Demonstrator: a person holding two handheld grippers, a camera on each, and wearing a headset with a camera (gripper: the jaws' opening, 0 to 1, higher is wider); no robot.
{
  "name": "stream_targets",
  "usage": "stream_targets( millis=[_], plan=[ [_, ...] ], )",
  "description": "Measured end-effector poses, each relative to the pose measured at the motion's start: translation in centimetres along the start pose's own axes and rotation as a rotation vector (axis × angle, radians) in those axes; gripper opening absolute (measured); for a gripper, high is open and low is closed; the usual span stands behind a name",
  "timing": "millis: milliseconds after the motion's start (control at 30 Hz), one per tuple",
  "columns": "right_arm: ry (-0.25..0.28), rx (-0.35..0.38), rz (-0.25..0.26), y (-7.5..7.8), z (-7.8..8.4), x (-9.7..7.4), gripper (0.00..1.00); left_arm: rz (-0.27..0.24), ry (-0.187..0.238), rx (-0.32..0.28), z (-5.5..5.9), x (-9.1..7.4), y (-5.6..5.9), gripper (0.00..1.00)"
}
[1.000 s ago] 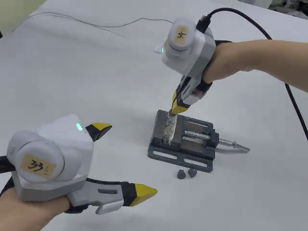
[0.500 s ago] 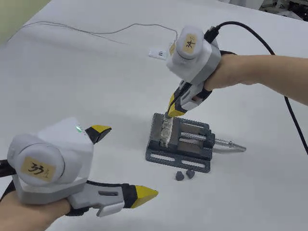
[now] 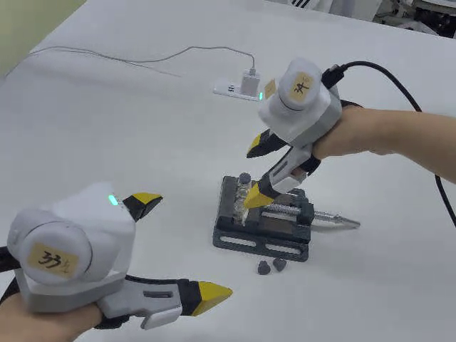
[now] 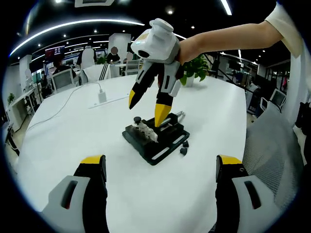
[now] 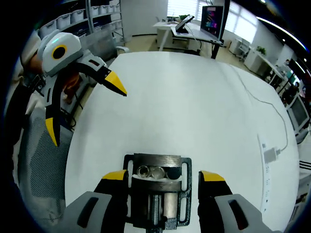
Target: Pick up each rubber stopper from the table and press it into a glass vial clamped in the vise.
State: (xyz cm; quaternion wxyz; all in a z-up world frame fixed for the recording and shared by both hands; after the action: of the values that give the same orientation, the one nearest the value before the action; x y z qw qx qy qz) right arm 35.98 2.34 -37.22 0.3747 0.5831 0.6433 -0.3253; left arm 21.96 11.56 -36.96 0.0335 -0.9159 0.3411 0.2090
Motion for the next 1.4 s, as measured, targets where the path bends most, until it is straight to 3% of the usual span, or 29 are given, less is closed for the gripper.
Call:
stream_targets(
  millis=[300,700,1000,1200,1400],
  plan=[
    [0.027,0.036,0.046,-0.7,1.6,-0.8,0.61,-0.006,0.007,0.008,0.2,-0.5,-0.2,0.93],
    [0.031,0.045,0.067,-4.3,3.4,-2.4,0.56,0.002,0.001,0.027,0.4,-1.0,0.1,0.92],
    [0.014,-0.011,0.006,-6.5,5.1,-2.3,0.51,0.009,-0.001,0.035,0.4,-1.0,0.4,0.92],
    [-0.043,-0.100,-0.079,-7.7,6.7,-1.7,0.37,0.009,-0.003,0.033,0.4,-0.9,0.5,0.92],
    [-0.075,-0.118,-0.124,-8.1,7.7,-0.8,0.26,0.010,-0.007,0.027,0.6,-0.8,0.7,0.91]
  ],
)
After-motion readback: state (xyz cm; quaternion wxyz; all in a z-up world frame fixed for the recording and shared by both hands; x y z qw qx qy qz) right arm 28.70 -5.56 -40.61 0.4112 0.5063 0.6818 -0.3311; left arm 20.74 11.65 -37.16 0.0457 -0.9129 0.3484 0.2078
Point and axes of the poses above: the centre of the closed fingertips' face, and the gripper's own axes: x roughly forward along the fingers, y roughly to its right, z roughly out of its underside, the point moved 5 cm from there along -x, roughly backward along the fingers, and after that the axes turned 3 degrees about y, right-handed, at the moved point
